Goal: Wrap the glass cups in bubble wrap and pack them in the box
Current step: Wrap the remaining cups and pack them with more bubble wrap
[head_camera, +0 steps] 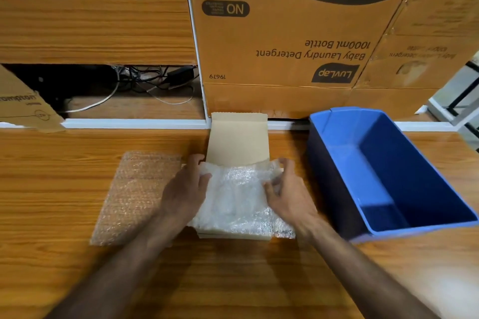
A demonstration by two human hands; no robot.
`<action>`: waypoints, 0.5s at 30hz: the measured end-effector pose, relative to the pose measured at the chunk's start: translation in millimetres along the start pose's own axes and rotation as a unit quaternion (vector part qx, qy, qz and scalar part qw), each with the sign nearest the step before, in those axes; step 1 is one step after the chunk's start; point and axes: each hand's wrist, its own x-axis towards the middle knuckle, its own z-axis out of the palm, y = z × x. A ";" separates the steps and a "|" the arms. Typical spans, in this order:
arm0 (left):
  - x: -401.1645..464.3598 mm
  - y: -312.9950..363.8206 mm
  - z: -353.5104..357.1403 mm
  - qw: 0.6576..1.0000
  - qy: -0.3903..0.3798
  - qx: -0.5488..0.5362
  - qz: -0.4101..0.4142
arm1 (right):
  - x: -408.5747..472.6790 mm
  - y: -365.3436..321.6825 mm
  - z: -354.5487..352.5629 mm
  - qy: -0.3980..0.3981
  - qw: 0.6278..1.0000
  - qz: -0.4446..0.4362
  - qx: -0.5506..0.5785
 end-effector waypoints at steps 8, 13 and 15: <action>-7.0 -8.3 11.8 0.996 0.042 0.054 0.061 | -4.2 8.4 23.5 0.063 0.966 -0.125 -0.216; -6.7 -12.7 13.1 0.978 0.132 0.102 0.128 | 8.2 16.4 27.2 0.081 0.948 -0.162 -0.262; -9.4 -10.0 11.1 0.963 0.127 0.131 0.196 | 13.9 16.0 26.0 0.088 0.945 -0.175 -0.262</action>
